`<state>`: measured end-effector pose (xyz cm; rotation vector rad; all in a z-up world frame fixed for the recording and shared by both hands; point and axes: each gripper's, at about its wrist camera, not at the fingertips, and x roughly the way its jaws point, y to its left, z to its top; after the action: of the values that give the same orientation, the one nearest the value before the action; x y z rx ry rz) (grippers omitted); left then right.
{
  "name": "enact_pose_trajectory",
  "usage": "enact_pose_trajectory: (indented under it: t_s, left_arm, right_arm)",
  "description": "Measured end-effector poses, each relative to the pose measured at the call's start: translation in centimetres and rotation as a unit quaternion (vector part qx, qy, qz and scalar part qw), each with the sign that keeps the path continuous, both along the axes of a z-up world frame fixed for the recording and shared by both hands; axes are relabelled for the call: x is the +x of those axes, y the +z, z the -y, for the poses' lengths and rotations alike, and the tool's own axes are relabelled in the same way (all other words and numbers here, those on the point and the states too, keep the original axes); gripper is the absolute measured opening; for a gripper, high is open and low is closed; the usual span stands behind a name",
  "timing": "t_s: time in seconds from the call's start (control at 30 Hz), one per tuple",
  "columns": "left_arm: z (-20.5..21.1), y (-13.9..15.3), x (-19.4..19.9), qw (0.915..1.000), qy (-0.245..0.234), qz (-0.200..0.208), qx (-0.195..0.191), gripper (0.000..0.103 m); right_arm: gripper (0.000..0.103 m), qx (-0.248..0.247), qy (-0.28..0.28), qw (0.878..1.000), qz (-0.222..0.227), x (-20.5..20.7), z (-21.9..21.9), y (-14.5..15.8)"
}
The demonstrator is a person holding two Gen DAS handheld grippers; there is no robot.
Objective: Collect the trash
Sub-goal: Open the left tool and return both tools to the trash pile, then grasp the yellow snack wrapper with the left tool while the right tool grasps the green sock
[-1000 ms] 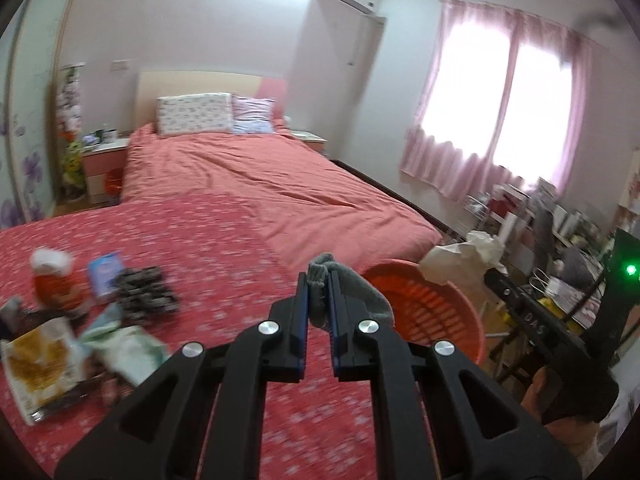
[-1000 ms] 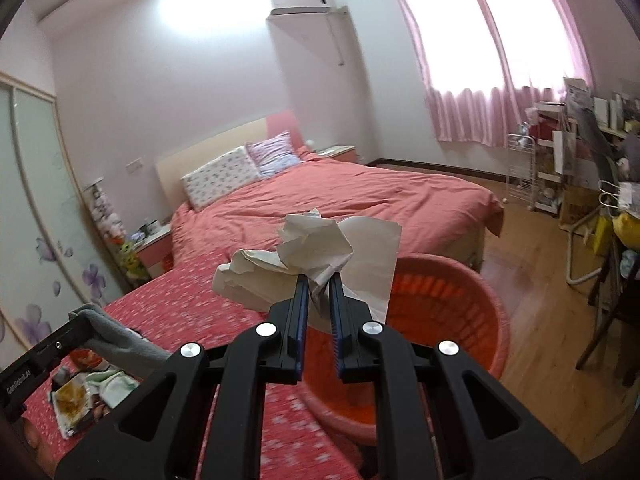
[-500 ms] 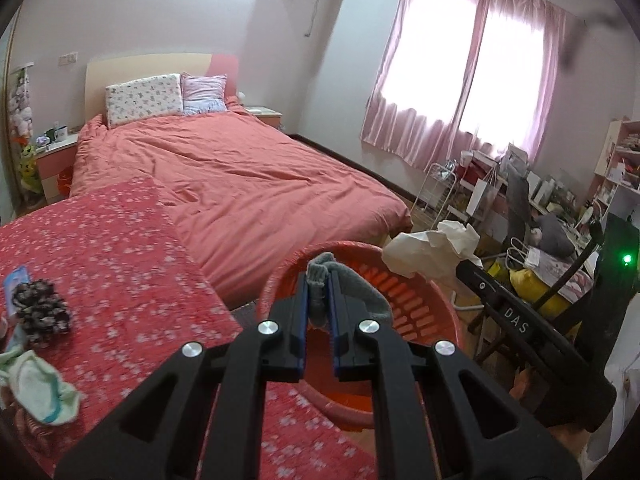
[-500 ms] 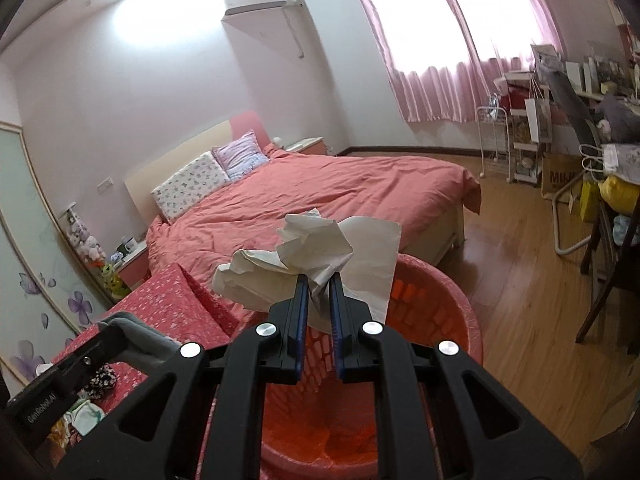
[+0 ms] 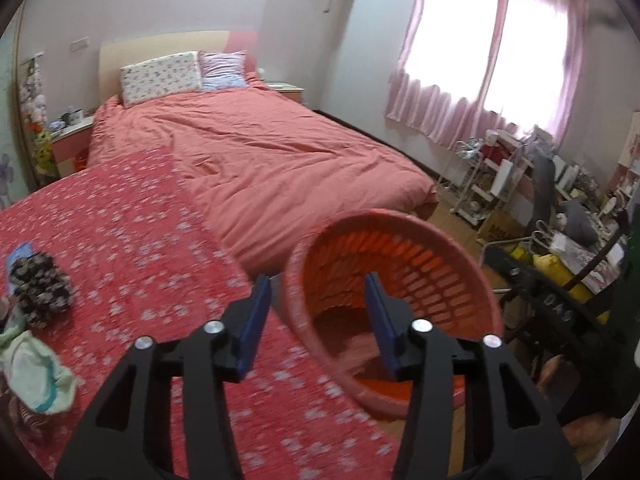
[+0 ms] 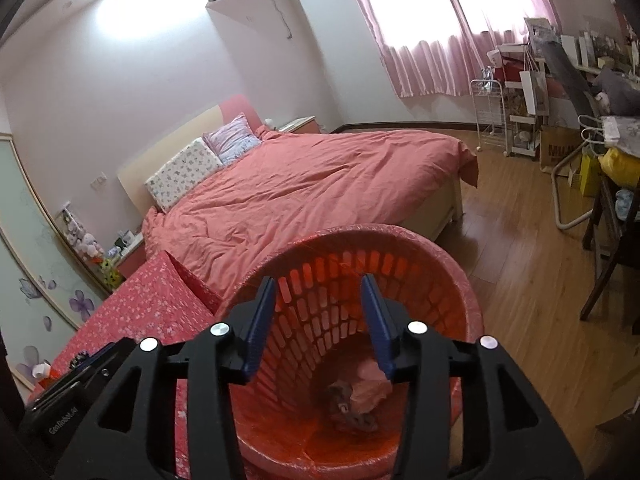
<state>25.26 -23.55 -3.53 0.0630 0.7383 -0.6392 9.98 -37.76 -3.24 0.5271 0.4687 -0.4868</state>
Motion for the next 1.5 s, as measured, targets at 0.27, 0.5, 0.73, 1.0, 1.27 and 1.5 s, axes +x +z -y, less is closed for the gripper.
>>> enact_pose_trajectory:
  t_s: [0.27,0.5,0.73,1.0,1.27,1.5]
  left_arm:
    - [-5.7,0.5,-1.7,0.9964,0.054,0.045,0.047,0.068]
    - [-13.3,1.1,-2.2,0.9908,0.121,0.042,0.044,0.073]
    - [-21.9,1.3,-3.0,0.9757,0.209,0.045,0.048,0.080]
    - [-31.3,0.8,-3.5,0.9510,0.302,0.034,0.056,0.081]
    - [-37.7,0.6,-4.2,0.9358,0.349,0.024,0.044,0.081]
    - [-40.2,-0.2,-4.2,0.9317,0.361,0.011,0.037,0.081]
  right_arm:
    - [0.058,-0.064,0.020,0.998,-0.016,0.3,-2.8,1.7]
    - [0.058,-0.091,0.083,0.992,-0.024,1.9,-7.7,2.5]
    - [0.058,-0.090,0.164,0.981,-0.042,4.0,-13.5,2.2]
    - [0.058,-0.085,0.279,0.955,-0.057,7.0,-21.6,1.6]
    - [0.043,-0.075,0.359,0.927,-0.074,9.3,-28.8,0.5]
    - [0.037,-0.086,0.383,0.914,-0.105,11.9,-32.3,-1.0]
